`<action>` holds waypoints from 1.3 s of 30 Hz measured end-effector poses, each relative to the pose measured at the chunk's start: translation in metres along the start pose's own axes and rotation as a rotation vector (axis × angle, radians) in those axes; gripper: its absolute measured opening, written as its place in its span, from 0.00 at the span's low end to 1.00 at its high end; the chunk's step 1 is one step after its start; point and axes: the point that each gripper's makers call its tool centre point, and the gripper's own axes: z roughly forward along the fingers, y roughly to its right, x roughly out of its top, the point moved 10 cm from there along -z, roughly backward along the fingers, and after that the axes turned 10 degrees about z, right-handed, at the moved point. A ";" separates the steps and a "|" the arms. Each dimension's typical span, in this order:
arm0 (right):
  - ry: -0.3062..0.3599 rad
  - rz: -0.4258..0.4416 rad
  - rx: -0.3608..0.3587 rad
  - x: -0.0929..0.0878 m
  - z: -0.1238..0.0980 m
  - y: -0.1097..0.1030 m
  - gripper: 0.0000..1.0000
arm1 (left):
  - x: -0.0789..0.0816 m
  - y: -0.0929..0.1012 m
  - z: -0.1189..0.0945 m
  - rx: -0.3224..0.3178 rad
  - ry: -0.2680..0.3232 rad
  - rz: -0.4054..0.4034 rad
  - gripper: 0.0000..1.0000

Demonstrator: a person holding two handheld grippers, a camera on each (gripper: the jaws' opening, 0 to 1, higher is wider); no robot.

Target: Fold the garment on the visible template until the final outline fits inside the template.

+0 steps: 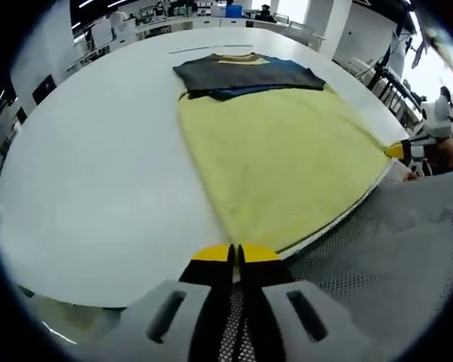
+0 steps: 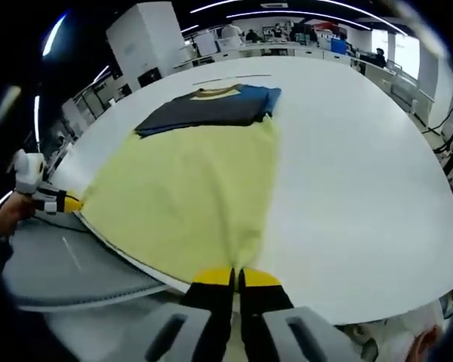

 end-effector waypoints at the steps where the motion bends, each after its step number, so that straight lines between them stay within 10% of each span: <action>1: -0.005 -0.007 0.001 -0.001 0.000 -0.001 0.00 | -0.001 0.000 -0.001 -0.001 -0.003 -0.003 0.00; 19: -0.068 -0.022 0.002 -0.007 -0.007 -0.008 0.00 | -0.008 0.001 -0.016 -0.017 -0.033 -0.023 0.00; 39: -0.016 -0.112 0.003 0.031 -0.042 -0.021 0.00 | 0.032 -0.008 -0.051 0.015 0.073 0.025 0.00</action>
